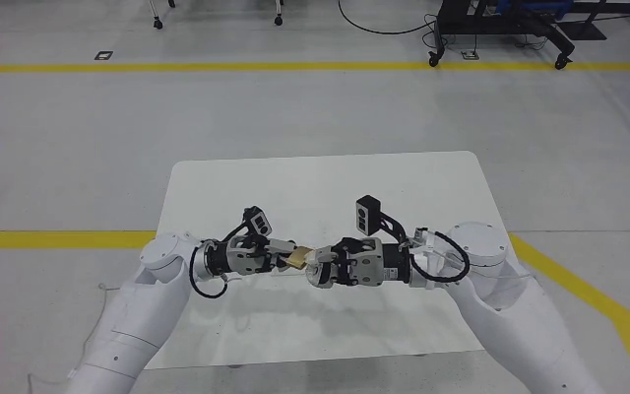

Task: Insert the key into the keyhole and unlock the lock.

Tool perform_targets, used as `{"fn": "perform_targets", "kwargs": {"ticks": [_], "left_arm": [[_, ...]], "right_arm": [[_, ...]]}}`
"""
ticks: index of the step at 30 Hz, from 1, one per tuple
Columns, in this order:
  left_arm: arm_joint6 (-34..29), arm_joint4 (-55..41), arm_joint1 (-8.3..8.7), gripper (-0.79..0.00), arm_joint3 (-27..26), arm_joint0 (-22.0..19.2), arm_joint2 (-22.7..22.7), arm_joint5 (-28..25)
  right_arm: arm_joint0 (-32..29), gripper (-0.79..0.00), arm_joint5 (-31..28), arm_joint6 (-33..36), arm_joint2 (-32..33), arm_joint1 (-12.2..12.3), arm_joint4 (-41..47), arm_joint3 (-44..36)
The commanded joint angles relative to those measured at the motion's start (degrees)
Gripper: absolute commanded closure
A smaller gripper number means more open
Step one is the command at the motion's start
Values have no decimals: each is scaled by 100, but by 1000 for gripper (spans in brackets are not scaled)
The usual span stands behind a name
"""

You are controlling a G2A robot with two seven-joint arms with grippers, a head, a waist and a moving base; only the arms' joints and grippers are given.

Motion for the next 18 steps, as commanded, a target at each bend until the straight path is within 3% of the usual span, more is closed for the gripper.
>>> {"fn": "perform_targets", "kwargs": {"ticks": [1, 8, 9, 11, 14, 16, 18], "left_arm": [[-3, -29, 3, 0, -12, 16, -18, -16], [66, -201, 8, 0, -1, 56, -124, -146], [108, -250, 6, 0, 3, 65, -151, -189], [243, -380, -2, 0, 11, 97, -205, -281], [467, -542, -22, 0, -1, 155, -252, -442], [611, -574, -32, 0, -7, 180, -270, -541], [718, -612, -43, 0, -27, 205, -284, -626]], "right_arm": [[-17, -656, -22, -1, 21, 2, 12, 10], [-252, -665, -474, 65, 314, 26, 187, -60], [-309, -606, -593, 96, 374, 29, 235, -74], [-452, -388, -991, 186, 515, 29, 395, -88], [-699, -292, -1738, 348, 685, 11, 666, -13], [-808, -43, -2108, 475, 746, -3, 788, 67], [-894, 0, -2491, 588, 796, -24, 932, 140]]}}
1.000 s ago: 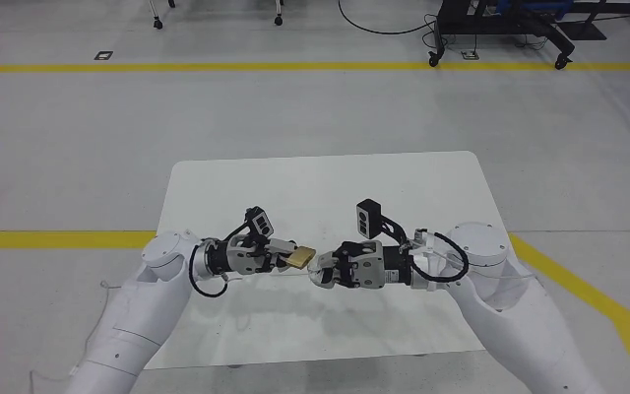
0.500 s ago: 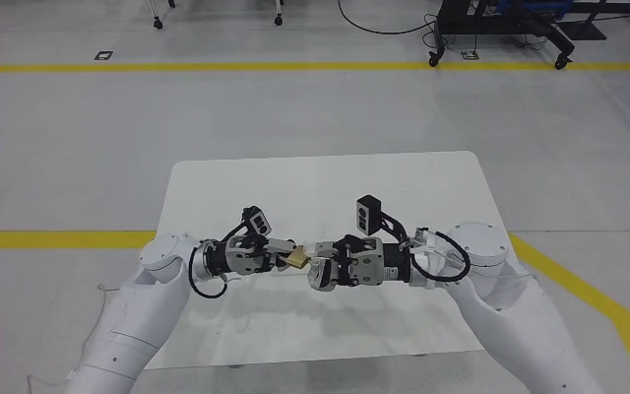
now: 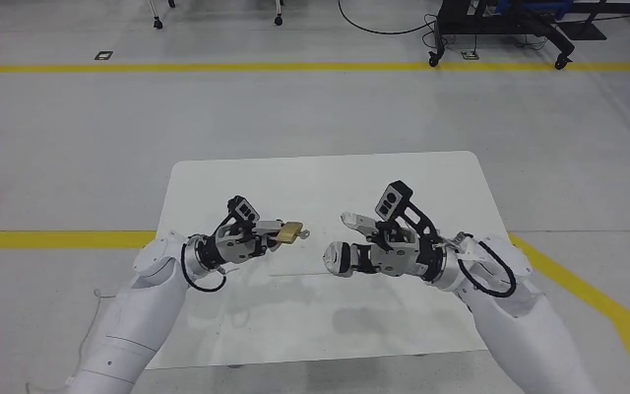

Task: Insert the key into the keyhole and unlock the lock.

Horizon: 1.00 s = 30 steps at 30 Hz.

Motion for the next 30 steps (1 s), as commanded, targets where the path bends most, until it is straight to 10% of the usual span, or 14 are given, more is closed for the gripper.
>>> {"fn": "perform_targets", "kwargs": {"ticks": [1, 10, 30], "left_arm": [[96, -69, -12, 0, -15, 30, -18, -96], [68, -220, -86, 0, -87, 33, 142, -158], [192, -209, -105, 0, -200, 214, 7, -316]], "right_arm": [[-74, 0, -416, 100, 34, -24, 160, 72], [246, 0, -2018, 116, -665, -298, 127, 1028], [641, 0, -1856, -390, -1152, -539, -887, 1457]]}}
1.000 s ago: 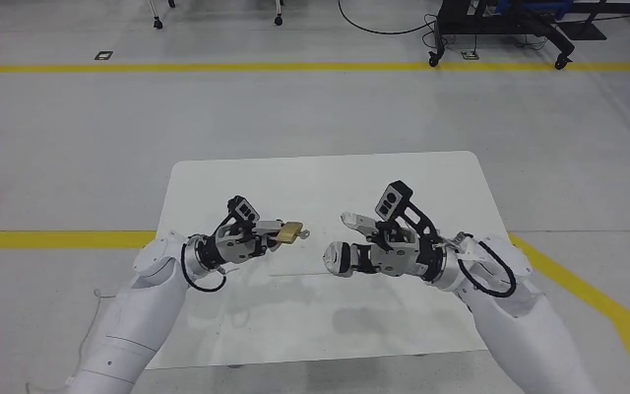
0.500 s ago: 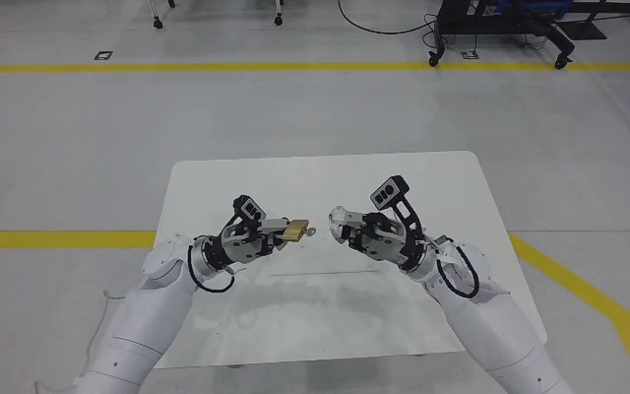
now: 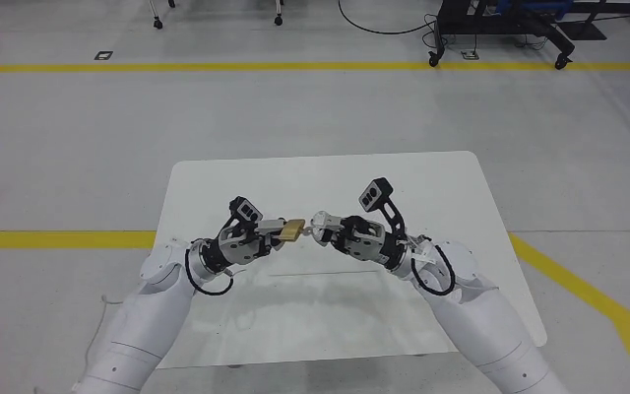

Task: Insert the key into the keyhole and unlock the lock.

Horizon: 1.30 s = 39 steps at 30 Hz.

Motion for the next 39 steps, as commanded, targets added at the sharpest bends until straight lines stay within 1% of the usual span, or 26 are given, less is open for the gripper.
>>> {"fn": "perform_targets", "kwargs": {"ticks": [1, 8, 11, 16, 22, 23, 24, 25, 27, 28, 30, 32, 36, 39], "left_arm": [[52, 13, -2, 0, -18, 27, -18, -42], [259, 39, -5, 0, -70, 142, -88, -115], [264, 82, -3, 0, -100, 174, -104, -114], [260, 111, -6, 0, -165, 221, -119, -126], [255, 171, 11, 0, -210, 281, -242, -227], [275, 220, 19, 0, -220, 294, -284, -285], [307, 279, 30, 0, -238, 308, -347, -380], [333, 340, 42, 0, -265, 333, -405, -466], [452, 603, 77, 0, -351, 387, -547, -665], [503, 755, 96, 0, -416, 420, -612, -744], [558, 924, 129, 0, -580, 495, -748, -851], [574, 1121, 164, 0, -743, 556, -866, -903], [579, 1579, 217, 0, -1071, 650, -965, -926], [522, 1723, 237, 0, -1189, 676, -952, -820]], "right_arm": [[-8, 0, -27, -51, 15, -9, -91, -19], [-178, 0, -282, 45, 192, -26, -81, -191], [-206, 0, -165, 100, 178, -30, -231, -275], [-84, 0, 143, -11, 36, -77, -459, -247], [-74, 0, 105, -9, 101, -110, -443, -331], [-104, -209, 98, 31, 134, -108, -426, -370], [-127, -299, 114, 115, 167, -101, -431, -419], [-151, -336, 147, 176, 211, -91, -463, -446], [-189, -440, 231, 234, 325, -59, -683, -528], [-217, -459, 292, 255, 379, -43, -770, -579], [-274, -391, 472, 260, 480, -10, -965, -688], [-322, -357, 704, 247, 546, 16, -1119, -793], [-316, -317, 1163, 192, 566, 24, -1159, -831], [-244, -320, 1515, 34, 533, 6, -1086, -774]]}}
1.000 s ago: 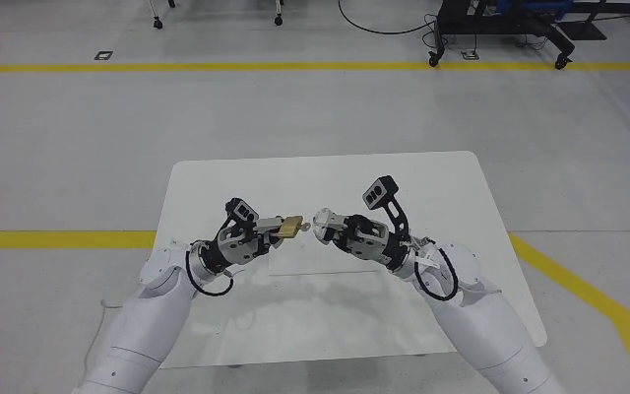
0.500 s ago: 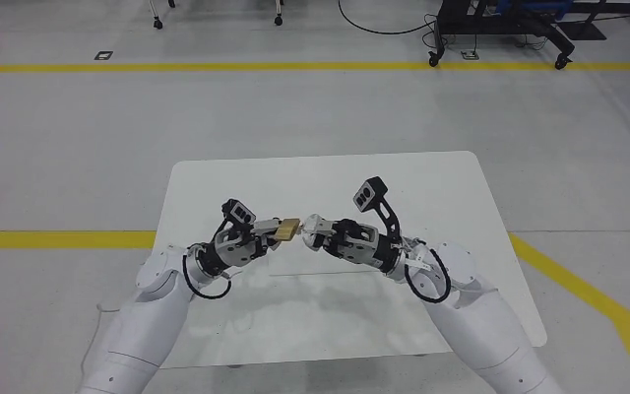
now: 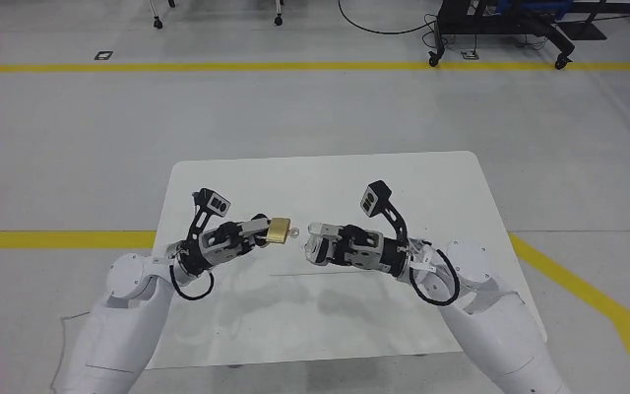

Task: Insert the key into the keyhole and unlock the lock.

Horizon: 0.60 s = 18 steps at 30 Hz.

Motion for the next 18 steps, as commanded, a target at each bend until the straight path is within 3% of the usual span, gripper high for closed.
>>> {"fn": "perform_targets", "kwargs": {"ticks": [1, 11, 16, 17, 18], "left_arm": [[-16, 139, 14, 0, -36, -13, 8, 85], [151, 458, 50, 0, -172, 36, -20, -72], [206, 642, 58, 0, -159, 26, 47, -91], [220, 659, 59, 0, -169, 27, 52, -110], [237, 684, 61, 0, -173, 29, 48, -148]], "right_arm": [[57, -351, 198, -114, -26, -12, 4, 5], [164, -329, 657, -83, -181, -53, 64, 38], [230, -262, 769, -118, -237, -77, 90, 76], [243, -200, 831, -133, -258, -83, 103, 96], [252, -40, 883, -109, -281, -92, 175, 108]]}}
